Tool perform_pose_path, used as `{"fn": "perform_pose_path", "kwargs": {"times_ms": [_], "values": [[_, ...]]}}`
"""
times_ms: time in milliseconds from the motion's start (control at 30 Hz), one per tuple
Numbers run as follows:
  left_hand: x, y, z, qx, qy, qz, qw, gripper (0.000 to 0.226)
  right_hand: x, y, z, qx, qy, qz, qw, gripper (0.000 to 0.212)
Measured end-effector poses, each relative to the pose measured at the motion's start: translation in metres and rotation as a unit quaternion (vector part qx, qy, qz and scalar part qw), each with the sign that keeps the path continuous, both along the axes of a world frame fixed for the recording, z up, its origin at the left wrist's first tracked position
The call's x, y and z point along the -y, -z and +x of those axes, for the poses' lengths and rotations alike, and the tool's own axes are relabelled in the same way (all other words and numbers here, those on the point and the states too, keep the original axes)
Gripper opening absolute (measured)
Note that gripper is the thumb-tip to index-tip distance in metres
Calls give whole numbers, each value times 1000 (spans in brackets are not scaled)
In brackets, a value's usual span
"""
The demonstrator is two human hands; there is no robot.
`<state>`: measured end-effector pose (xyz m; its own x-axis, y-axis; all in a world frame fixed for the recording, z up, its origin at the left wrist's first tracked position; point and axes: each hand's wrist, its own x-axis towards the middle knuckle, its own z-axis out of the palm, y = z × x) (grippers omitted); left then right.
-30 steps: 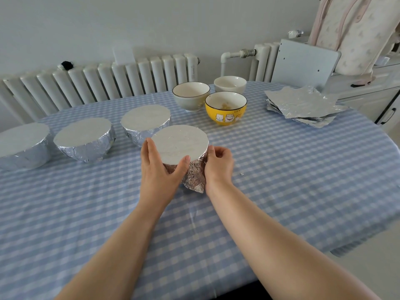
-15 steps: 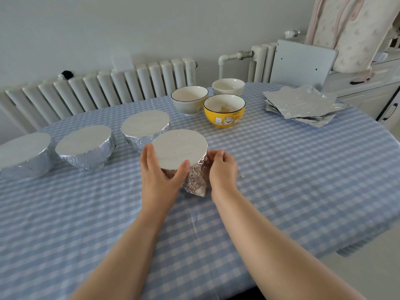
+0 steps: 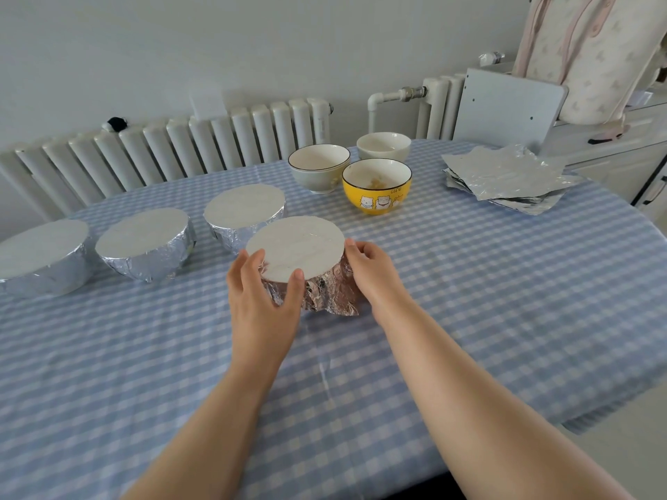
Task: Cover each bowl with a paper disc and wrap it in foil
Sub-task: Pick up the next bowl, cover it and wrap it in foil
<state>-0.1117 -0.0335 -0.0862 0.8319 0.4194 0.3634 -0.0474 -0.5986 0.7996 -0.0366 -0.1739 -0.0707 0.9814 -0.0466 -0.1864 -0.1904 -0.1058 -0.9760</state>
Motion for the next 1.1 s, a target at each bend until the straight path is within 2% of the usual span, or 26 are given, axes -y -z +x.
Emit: {"fn": "perform_pose_path", "kwargs": {"times_ms": [100,233,367,467,567,700,900,1100], "values": [[3,-1,0,-2,3,-1,1000,58,0,4,0,0,29,45,999,25],[2,-2,0,-1,3,-5,1000,57,-6,11,0,-37,49,168,984,9],[2,-1,1,2,0,0,1000,58,-7,14,-1,-45,54,213,974,11],[1,-2,1,-2,-3,2,1000,59,-6,14,-2,-48,49,246,967,21],[0,-1,1,-7,-3,3,1000,60,-8,11,-3,-55,61,266,961,13],[0,-1,2,-5,-4,7,1000,61,-10,10,-1,-53,82,245,965,11],[0,0,2,-8,-8,11,1000,62,-13,11,1,-19,94,133,987,27],[1,-2,3,-1,-14,12,1000,73,-13,11,-1,-4,84,99,991,36]]}}
